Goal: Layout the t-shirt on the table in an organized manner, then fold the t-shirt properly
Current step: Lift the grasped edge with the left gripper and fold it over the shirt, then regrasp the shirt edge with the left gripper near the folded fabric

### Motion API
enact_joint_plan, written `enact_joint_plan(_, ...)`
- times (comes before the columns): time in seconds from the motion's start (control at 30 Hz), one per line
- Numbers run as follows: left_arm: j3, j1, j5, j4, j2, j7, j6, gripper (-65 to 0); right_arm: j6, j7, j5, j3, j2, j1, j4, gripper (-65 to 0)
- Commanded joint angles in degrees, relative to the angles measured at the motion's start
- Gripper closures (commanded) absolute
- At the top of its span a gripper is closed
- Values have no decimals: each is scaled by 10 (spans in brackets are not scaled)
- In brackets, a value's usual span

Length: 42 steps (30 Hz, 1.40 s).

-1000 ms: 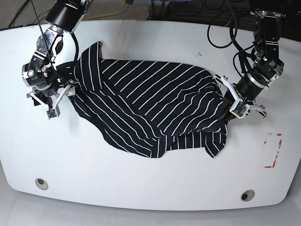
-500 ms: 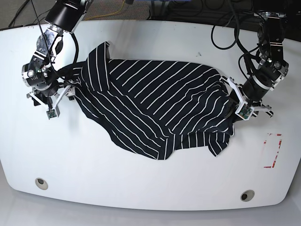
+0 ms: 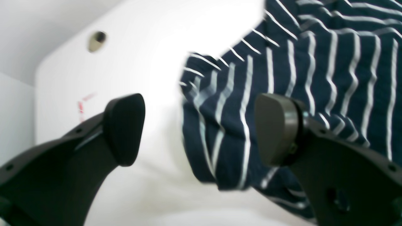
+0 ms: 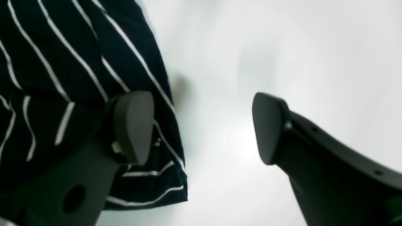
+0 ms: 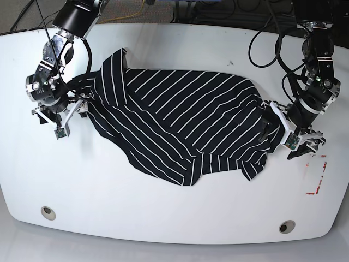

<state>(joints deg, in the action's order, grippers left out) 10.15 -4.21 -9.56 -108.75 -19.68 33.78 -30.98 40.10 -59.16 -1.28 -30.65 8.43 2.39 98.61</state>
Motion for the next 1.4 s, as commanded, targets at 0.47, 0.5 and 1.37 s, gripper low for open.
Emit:
enact_joint_plan(0.47, 16, 115, -6, 123, 35, -13, 3, -512, -1, 9, -3, 1, -4, 10, 10, -472)
enact_joint_plan(0.5, 16, 123, -6, 137, 40, -13, 3, -512, -1, 9, -3, 1, -5, 10, 10, -472)
enact_joint_plan(1.37, 168, 187, -8, 295, 137, 57, 0, -512, -1, 9, -3, 1, -6, 10, 9, -472)
